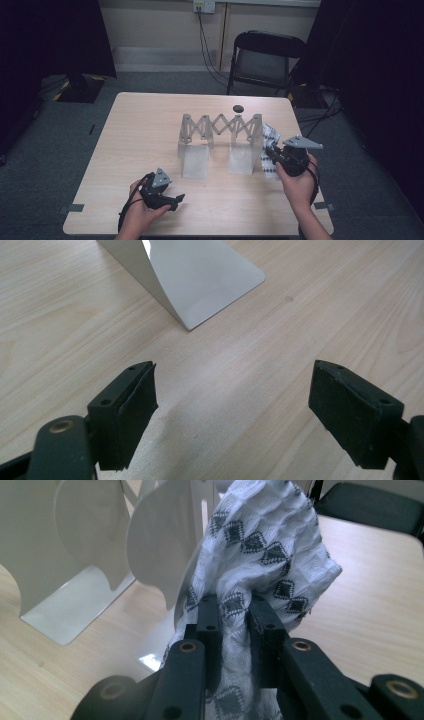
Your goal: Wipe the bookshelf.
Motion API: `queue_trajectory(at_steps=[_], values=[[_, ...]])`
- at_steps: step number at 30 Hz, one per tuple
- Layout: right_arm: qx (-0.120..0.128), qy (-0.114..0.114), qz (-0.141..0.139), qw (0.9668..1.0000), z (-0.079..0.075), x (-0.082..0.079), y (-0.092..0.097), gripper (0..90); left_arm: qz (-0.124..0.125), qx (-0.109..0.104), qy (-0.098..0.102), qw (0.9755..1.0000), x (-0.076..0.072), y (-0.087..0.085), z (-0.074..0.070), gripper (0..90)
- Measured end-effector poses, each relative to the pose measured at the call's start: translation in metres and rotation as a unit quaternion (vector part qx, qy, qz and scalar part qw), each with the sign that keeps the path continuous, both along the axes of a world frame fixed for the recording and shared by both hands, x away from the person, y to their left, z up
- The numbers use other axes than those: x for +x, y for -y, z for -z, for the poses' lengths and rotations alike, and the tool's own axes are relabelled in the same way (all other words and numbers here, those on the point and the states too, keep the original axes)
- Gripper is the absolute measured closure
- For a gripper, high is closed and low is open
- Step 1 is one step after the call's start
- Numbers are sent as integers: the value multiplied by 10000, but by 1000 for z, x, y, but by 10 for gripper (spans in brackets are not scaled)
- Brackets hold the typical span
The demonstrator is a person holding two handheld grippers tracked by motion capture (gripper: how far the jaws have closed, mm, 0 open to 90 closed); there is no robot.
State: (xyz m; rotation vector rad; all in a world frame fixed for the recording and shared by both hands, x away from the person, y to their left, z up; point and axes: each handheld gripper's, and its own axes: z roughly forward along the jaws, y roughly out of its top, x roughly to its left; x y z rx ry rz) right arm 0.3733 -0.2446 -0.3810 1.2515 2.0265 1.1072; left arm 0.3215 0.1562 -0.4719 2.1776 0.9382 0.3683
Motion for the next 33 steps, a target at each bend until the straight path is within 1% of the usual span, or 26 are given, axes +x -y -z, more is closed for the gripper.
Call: queue_trajectory(at_steps=[3,4,5,7,11,15,20,22,23,24,26,27,28,29,30,33], values=[[11,-175,16,9998,16,0,-1,781,-9,-11,8,10000,0,0,0,192],[26,-222,24,9997,20,0,-1,781,1,16,7,10000,0,-1,0,192],[52,-308,43,9995,29,0,-1,781,-10,6,-1,10000,0,-1,0,192],[80,-402,57,9991,38,1,-1,780,-1,30,-5,10000,0,-1,0,192],[35,-581,66,9983,58,3,-2,781,-2,10,12,10000,0,-1,0,193],[19,-755,108,9971,73,6,-3,780,19,33,7,10000,0,-1,-1,193],[-52,-936,138,9955,91,9,-3,779,-1,6,31,10000,0,-2,-1,193],[-111,-981,120,9950,96,10,-3,779,-2,-8,30,10000,0,-2,-1,194],[-180,-1012,112,9946,98,11,-3,778,-11,-32,27,10000,0,-2,-1,196],[-211,-1010,112,9946,100,11,-3,778,-4,-13,35,10000,0,-2,-1,196],[-172,-1068,113,9941,102,13,-2,777,-25,-46,65,10000,0,-3,-2,196],[-169,-1079,105,9940,102,14,-2,777,-10,-31,47,10000,0,-3,-2,196],[-174,-1088,109,9938,101,15,-2,777,-39,-68,44,10000,0,-3,-2,196],[-145,-1113,126,9936,101,16,-1,777,-9,-6,52,10000,1,-4,-2,196],[-123,-1115,133,9936,100,17,-1,777,-33,-48,32,10000,0,-3,-1,196],[-75,-1133,156,9934,98,25,1,777,-29,-43,34,10000,1,-3,-1,196]])
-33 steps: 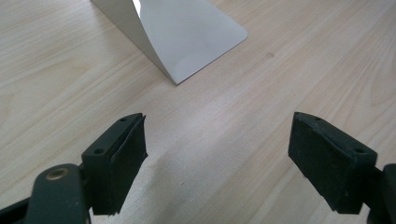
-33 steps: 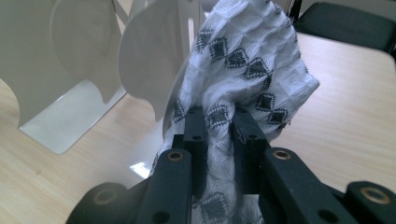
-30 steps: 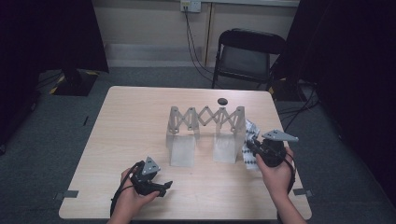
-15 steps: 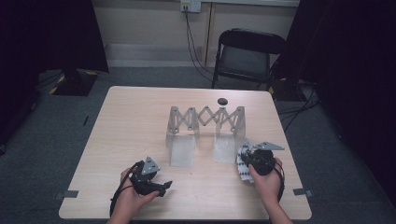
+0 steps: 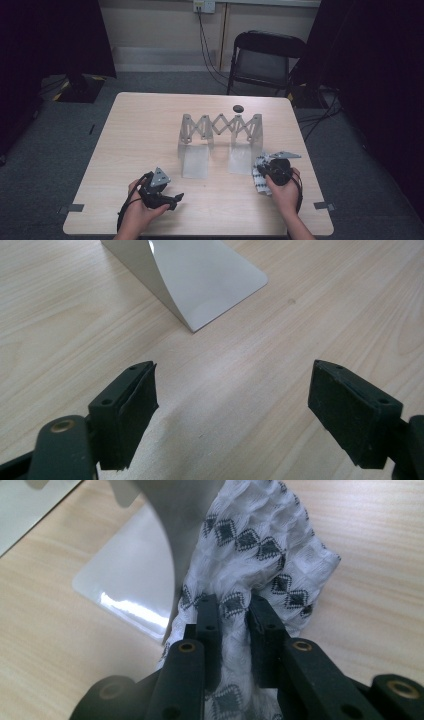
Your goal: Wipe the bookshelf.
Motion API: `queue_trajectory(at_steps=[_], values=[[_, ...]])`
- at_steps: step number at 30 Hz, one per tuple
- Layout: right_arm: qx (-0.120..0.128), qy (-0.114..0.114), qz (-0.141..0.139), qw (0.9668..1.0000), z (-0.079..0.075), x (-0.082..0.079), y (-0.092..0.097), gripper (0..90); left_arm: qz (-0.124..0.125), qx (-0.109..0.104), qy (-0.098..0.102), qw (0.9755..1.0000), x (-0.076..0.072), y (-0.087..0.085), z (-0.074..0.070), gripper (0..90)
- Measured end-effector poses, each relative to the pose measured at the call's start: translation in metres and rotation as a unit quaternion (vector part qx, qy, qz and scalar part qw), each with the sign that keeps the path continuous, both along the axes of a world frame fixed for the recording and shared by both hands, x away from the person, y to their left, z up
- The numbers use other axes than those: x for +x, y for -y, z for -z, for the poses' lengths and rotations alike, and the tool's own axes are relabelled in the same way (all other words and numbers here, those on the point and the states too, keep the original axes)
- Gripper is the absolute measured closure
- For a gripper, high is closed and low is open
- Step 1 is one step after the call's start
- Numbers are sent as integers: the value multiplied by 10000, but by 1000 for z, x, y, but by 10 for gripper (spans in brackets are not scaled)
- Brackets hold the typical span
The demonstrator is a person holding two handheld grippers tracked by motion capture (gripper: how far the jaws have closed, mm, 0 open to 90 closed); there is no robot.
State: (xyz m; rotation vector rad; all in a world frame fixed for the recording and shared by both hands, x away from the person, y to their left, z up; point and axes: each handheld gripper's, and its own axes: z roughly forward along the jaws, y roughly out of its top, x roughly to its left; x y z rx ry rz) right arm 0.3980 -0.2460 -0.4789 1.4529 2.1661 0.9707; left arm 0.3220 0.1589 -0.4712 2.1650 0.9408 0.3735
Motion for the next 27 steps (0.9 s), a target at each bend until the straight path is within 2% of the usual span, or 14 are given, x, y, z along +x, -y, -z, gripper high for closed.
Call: queue_trajectory(at_steps=[8,10,12,19,24,26,27], values=[[204,-38,68,9998,-12,23,4,779,36,20,-21,10000,1,0,2,196],[222,-23,50,9997,-15,28,5,779,-2,-34,-50,10000,1,0,3,196],[330,-32,66,9994,-19,33,7,779,4,1,-44,10000,1,-1,3,196],[243,261,0,9994,-48,43,9,779,17,14,-85,10000,3,-2,4,197],[115,586,-11,9982,-71,43,8,778,-8,-23,-95,10000,3,0,4,196],[70,680,-10,9977,-79,42,8,778,59,69,-78,9999,3,0,4,196],[27,734,-7,9973,-82,42,8,779,39,27,-105,9999,3,1,4,196]])
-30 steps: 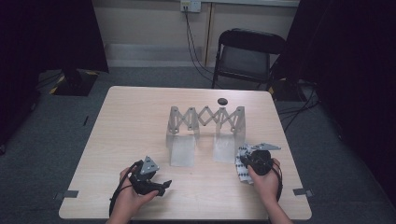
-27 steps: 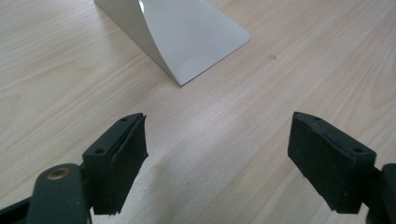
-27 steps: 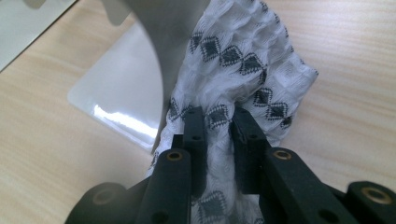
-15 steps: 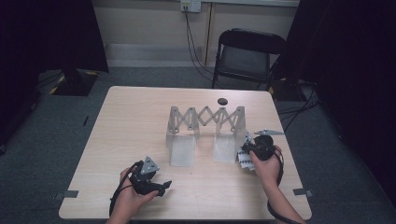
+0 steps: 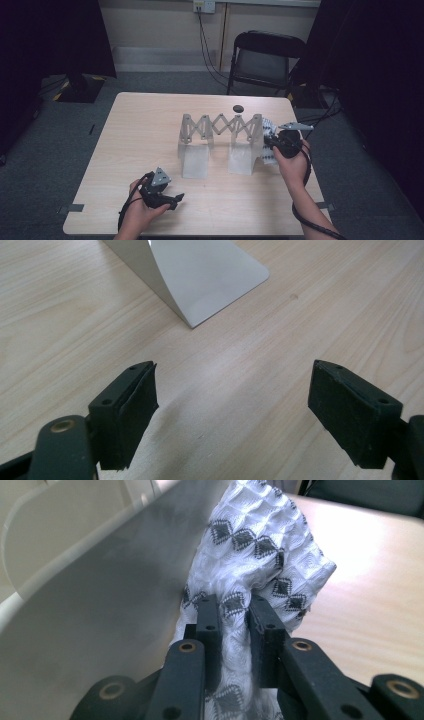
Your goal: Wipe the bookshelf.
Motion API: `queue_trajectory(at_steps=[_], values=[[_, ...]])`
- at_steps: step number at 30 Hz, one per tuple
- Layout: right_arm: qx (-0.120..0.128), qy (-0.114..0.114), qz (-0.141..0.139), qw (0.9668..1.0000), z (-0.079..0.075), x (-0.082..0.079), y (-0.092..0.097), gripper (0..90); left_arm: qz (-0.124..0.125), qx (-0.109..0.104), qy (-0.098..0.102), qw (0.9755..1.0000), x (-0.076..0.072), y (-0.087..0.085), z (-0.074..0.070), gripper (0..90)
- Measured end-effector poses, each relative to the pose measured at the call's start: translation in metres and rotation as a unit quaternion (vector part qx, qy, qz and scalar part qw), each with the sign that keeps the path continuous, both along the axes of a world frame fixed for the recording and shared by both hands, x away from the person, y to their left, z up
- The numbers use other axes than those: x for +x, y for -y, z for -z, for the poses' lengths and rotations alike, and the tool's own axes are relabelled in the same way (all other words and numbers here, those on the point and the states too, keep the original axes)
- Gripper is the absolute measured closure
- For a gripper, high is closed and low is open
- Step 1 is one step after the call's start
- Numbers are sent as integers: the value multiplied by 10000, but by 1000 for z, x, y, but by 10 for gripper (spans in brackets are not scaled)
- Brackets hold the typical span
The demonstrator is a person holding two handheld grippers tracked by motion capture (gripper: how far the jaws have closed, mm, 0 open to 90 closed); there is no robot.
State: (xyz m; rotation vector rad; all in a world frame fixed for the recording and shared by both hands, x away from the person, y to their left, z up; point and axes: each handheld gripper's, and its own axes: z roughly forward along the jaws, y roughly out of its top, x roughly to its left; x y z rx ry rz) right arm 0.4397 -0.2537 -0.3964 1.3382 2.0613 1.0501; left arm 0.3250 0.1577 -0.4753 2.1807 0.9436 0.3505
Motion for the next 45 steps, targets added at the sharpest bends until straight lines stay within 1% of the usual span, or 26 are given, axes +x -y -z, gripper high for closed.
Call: queue_trajectory(at_steps=[2,3,8,10,13,17,20,22,25,27,31,33,34,35,38,39,40,41,45], values=[[-30,105,1,9999,-5,-1,0,778,-13,-44,1,10000,0,2,0,196],[-21,153,12,9999,-8,-1,1,778,17,-4,7,10000,0,1,0,196],[6,270,21,9996,-16,-2,2,777,-6,-13,12,10000,-1,1,0,196],[-97,330,2,9994,-17,-2,1,776,1,-3,8,10000,-1,1,0,196],[-101,287,-6,9995,-14,0,-1,776,24,8,23,10000,-1,0,0,196],[-117,148,28,9998,1,3,-2,775,-23,-52,17,10000,-1,0,0,196],[-73,32,42,10000,14,4,-4,775,-13,-24,16,10000,-1,-1,0,196],[-77,-46,64,9999,23,4,-4,775,-27,-35,11,10000,-1,-1,0,196],[-96,-162,58,9998,37,5,-5,774,-2,5,6,10000,0,-2,0,196],[-56,-255,80,9996,46,4,-5,775,0,18,22,10000,0,-3,0,196],[-77,-386,85,9992,61,3,-6,774,-44,-23,22,10000,-1,-3,0,196],[-98,-434,80,9990,67,2,-6,773,-31,4,25,10000,-1,-3,1,196],[-123,-443,74,9989,70,1,-6,771,-50,-22,12,10000,-1,-3,1,196],[-135,-498,62,9986,74,1,-6,770,-56,-34,7,10000,-1,-3,1,196],[-208,-568,28,9982,83,-1,-8,767,-79,-30,6,10000,-2,-3,1,196],[-275,-601,7,9978,87,-3,-9,767,-50,24,20,10000,-2,-4,0,196],[-300,-505,7,9983,89,-4,-10,766,-65,22,16,10000,-2,-4,1,196],[-286,-467,18,9985,90,-5,-10,766,-71,14,-14,10000,-2,-4,1,196],[-203,-505,60,9985,89,-6,-6,766,-94,2,-8,10000,-2,-4,1,196]])
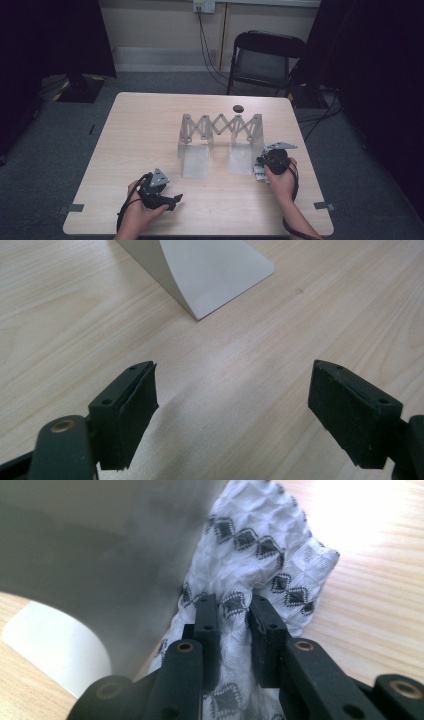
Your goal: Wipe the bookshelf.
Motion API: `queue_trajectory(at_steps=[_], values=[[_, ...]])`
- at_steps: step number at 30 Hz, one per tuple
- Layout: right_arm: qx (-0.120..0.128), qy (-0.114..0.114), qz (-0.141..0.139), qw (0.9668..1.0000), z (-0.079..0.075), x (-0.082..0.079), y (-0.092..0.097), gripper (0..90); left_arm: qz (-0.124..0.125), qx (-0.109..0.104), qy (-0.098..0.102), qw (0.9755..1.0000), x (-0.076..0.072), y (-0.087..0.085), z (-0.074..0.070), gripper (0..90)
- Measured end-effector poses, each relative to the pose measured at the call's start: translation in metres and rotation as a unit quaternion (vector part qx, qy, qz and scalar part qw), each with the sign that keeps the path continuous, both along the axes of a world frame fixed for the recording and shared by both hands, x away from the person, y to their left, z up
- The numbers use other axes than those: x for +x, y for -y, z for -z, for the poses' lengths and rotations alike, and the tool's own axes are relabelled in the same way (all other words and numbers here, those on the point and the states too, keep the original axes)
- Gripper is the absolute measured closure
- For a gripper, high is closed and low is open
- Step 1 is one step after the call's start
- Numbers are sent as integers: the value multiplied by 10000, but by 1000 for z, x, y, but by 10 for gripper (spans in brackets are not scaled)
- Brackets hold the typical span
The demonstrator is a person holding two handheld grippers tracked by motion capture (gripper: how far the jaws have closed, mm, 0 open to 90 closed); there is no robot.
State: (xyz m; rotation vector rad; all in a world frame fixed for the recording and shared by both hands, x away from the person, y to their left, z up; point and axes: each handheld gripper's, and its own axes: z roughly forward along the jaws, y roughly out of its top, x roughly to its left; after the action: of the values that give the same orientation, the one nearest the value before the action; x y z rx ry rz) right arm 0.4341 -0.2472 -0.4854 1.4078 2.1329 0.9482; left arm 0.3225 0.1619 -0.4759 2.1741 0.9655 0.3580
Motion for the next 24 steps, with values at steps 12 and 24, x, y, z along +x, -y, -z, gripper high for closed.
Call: queue_trajectory(at_steps=[12,24], values=[[23,86,320,9994,-4,11,22,753,-15,-4,-56,10000,1,-1,2,196],[-19,139,430,9990,-5,18,28,666,-24,-36,-45,10000,1,-1,1,196]])
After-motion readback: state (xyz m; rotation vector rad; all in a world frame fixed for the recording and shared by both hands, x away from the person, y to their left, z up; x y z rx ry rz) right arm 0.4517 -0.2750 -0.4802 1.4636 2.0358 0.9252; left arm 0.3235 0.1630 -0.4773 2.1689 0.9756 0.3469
